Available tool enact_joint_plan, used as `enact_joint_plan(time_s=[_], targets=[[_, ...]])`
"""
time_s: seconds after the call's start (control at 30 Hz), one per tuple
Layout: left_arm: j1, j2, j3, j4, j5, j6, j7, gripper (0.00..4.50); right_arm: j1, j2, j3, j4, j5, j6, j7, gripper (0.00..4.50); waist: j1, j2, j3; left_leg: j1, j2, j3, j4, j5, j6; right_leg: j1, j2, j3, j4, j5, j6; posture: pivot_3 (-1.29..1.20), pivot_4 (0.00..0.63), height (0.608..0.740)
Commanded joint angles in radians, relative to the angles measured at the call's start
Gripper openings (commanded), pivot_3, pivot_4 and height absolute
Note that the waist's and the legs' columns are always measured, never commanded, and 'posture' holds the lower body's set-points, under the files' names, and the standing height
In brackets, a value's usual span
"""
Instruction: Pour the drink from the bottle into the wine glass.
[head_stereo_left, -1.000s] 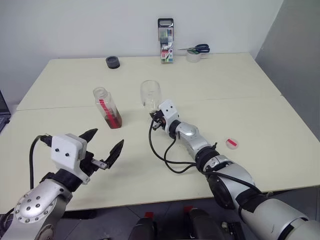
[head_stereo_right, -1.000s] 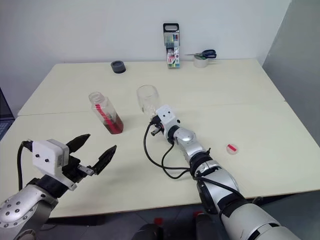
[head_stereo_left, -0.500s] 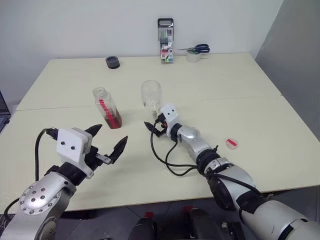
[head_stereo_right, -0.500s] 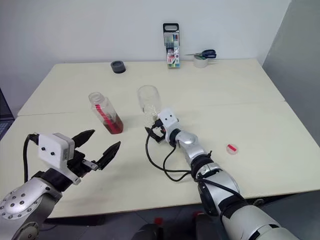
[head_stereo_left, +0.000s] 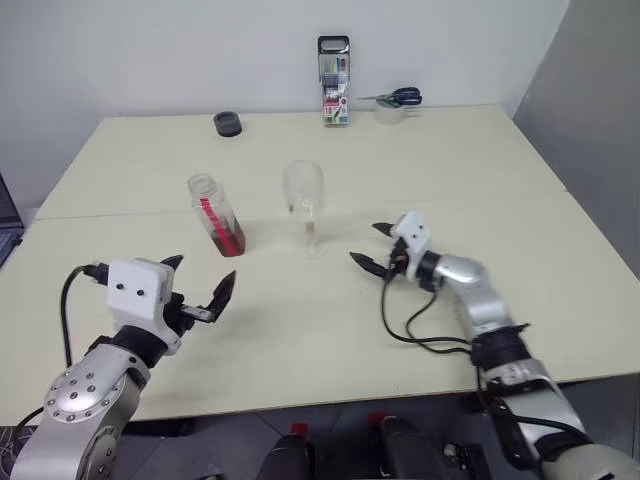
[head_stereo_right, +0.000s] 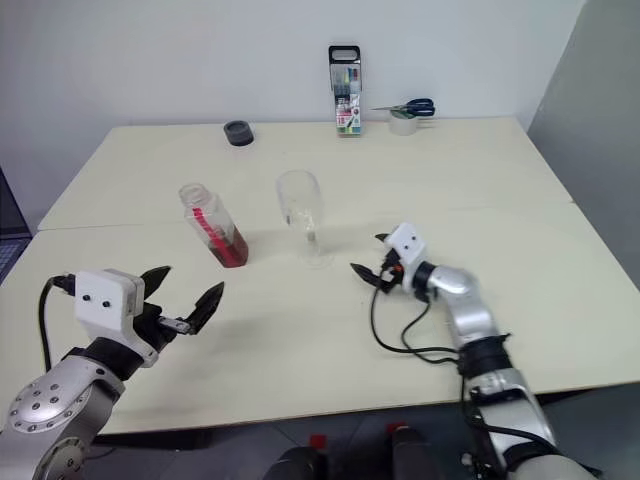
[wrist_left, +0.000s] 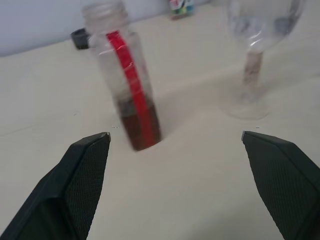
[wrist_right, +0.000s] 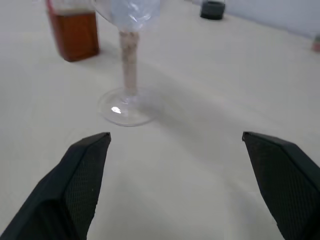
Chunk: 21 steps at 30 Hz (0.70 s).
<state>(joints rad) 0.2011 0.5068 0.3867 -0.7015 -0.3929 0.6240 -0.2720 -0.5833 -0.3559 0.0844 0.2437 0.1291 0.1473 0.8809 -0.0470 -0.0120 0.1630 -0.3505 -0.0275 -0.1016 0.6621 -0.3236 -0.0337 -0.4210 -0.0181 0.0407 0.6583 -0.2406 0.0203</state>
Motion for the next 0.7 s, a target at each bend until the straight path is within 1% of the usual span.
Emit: enact_joint_plan(time_s=[0.03, 0.13, 0.2, 0.27, 0.4, 0.5, 0.7], targets=[[-0.032, -0.012, 0.013, 0.044, 0.042, -0.053, 0.022, 4.50, 0.004, -0.102, -0.039, -0.261, 0.139, 0.171, 0.110, 4.48, 0.002, 0.000, 0.000, 0.000, 0.000, 0.000, 0.000, 0.000, 0.000, 0.000, 0.000, 0.000, 0.000, 0.000, 0.000, 0.00, 0.150, 0.740], [-0.085, -0.019, 0.003, 0.100, 0.063, -0.078, 0.035, 4.50, 0.021, -0.189, -0.067, -0.435, 0.267, 0.322, 0.160, 4.48, 0.008, 0.000, 0.000, 0.000, 0.000, -0.002, 0.000, 0.000, 0.000, 0.001, 0.000, -0.001, 0.000, 0.000, 0.000, 0.00, 0.150, 0.740], [-0.138, -0.025, -0.011, 0.150, 0.085, -0.094, 0.051, 4.50, 0.018, -0.218, -0.086, -0.548, 0.373, 0.449, 0.150, 4.48, 0.012, -0.001, 0.000, 0.000, 0.000, -0.002, 0.000, 0.000, 0.000, 0.001, 0.000, -0.001, -0.001, 0.000, 0.000, 0.00, 0.150, 0.740], [-0.193, -0.034, -0.029, 0.200, 0.107, -0.112, 0.066, 4.50, 0.005, -0.221, -0.110, -0.643, 0.475, 0.572, 0.098, 4.48, 0.016, -0.001, 0.000, 0.000, 0.000, -0.002, 0.001, 0.000, 0.000, 0.001, 0.000, -0.001, 0.000, 0.000, 0.000, 0.00, 0.150, 0.740], [-0.281, -0.054, -0.074, 0.279, 0.127, -0.145, 0.064, 4.50, -0.036, -0.178, -0.164, -0.756, 0.655, 0.761, -0.054, 4.48, 0.018, -0.002, 0.000, -0.002, 0.000, -0.003, 0.001, 0.001, -0.001, 0.001, -0.001, -0.001, -0.001, 0.000, 0.000, 0.00, 0.150, 0.740], [-0.331, -0.075, -0.107, 0.328, 0.137, -0.166, 0.064, 4.50, -0.038, -0.149, -0.196, -0.792, 0.742, 0.833, -0.153, 4.48, 0.020, -0.003, -0.001, -0.004, -0.001, -0.004, 0.002, 0.001, -0.002, 0.000, -0.001, -0.002, -0.001, 0.000, 0.000, 0.00, 0.150, 0.740], [-0.393, -0.083, -0.136, 0.418, 0.160, -0.215, 0.054, 4.50, 0.008, -0.157, -0.206, -0.848, 0.788, 0.846, -0.242, 4.48, 0.021, -0.003, -0.001, -0.006, -0.001, -0.005, 0.002, 0.002, -0.003, -0.001, -0.002, -0.003, -0.002, 0.000, 0.000, 0.00, 0.150, 0.740]])
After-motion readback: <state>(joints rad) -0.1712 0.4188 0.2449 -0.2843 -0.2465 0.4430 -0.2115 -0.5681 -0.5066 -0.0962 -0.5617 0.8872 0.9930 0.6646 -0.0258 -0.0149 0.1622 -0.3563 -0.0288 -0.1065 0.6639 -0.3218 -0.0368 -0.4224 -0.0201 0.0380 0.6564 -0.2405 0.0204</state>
